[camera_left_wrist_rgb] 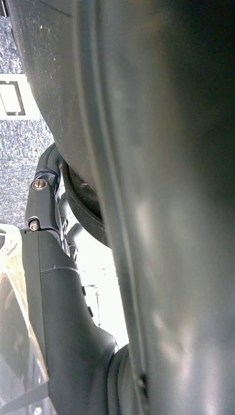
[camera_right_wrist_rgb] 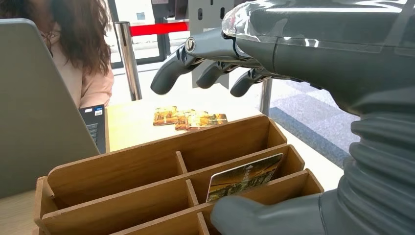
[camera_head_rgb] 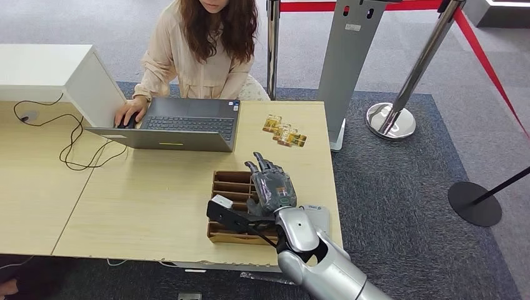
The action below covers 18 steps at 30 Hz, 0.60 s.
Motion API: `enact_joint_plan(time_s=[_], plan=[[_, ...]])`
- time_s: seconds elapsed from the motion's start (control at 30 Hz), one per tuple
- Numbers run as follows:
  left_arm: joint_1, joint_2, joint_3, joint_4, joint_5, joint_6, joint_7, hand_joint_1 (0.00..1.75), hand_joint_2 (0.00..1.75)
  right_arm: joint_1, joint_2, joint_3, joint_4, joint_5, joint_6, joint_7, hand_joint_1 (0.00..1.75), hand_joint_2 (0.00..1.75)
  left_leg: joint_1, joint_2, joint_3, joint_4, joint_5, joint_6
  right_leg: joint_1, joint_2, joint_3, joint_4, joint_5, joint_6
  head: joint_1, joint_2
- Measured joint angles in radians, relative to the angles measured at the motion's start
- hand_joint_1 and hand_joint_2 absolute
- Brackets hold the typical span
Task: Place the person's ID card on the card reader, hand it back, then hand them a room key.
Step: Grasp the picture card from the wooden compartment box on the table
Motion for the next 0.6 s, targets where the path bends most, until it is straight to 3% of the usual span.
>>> enact_joint_plan(time_s=[0.6], plan=[[0.000,0.000,0.000,0.000,-0.003,0.000,0.000,0.00,0.00,0.000,0.000,0.000,0.000,0.000,0.000,0.002,0.67,1.75,0.000,0.000,0.000,0.000,0.000,0.000,0.000,0.000,0.000,0.000,0.000,0.000,0.000,0.000]])
